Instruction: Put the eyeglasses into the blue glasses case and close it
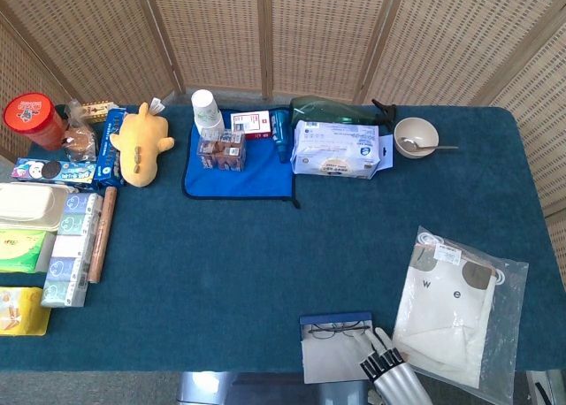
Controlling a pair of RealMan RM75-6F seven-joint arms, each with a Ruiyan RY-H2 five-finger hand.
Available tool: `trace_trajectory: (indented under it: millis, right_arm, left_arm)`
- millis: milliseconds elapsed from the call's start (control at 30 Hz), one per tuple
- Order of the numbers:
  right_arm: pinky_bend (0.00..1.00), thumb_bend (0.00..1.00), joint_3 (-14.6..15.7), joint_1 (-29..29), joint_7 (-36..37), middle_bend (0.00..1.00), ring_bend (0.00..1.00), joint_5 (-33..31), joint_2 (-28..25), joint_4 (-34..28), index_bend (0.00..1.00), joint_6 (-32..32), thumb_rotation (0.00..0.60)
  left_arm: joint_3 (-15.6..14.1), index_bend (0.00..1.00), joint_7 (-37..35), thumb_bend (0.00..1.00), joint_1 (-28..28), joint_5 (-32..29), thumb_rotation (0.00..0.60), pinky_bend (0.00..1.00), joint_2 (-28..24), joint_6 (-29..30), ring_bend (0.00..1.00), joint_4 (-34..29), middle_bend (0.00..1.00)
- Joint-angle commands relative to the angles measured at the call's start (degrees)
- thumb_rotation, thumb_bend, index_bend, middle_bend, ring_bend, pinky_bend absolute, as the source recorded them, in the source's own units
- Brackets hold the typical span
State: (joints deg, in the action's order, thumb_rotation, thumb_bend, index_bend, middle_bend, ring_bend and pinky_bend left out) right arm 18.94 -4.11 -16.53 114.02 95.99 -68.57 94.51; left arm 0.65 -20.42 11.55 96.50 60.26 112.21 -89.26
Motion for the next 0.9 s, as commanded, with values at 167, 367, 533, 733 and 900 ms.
trace_trajectory:
  millis: [167, 367, 533, 733, 900]
  right_arm:
    - [0.07, 0.14, -1.4, -0.5, 3.3, 0.00, 0.00, 1.3, 3.3, 5.0, 0.00, 2.0, 0.562]
    - [0.07, 0.14, -2.0, -0.1, 5.6, 0.00, 0.00, 1.7, 5.0, 7.6, 0.00, 2.4, 0.561]
    - [0.07, 0.14, -2.1, 0.2, 7.8, 0.00, 0.00, 1.8, 6.2, 9.6, 0.00, 2.5, 0.563]
    - [0.07, 0.14, -2.7, 0.8, 10.1, 0.00, 0.00, 1.8, 8.0, 12.1, 0.00, 2.7, 0.564]
    - [0.07, 0.15, -2.9, 1.4, 11.4, 0.00, 0.00, 1.8, 8.8, 12.8, 0.00, 2.6, 0.562]
  left_arm:
    - [0.1, 0.18, -1.2, 0.30, 0.7, 0.2, 0.600, 0.00, 0.7, 1.4, 0.00, 1.5, 0.12]
    - [0.2, 0.18, -1.4, 0.29, 1.3, 0.4, 0.600, 0.00, 0.7, 2.5, 0.00, 2.0, 0.12]
    - [0.4, 0.18, -1.9, 0.29, 1.7, 0.9, 0.600, 0.00, 1.0, 3.8, 0.00, 2.5, 0.12]
    - [0.6, 0.18, -2.0, 0.30, 2.2, 1.4, 0.600, 0.00, 1.1, 5.3, 0.00, 3.0, 0.12]
    - [0.6, 0.18, -2.0, 0.30, 2.6, 1.5, 0.600, 0.00, 1.0, 5.9, 0.00, 3.1, 0.12]
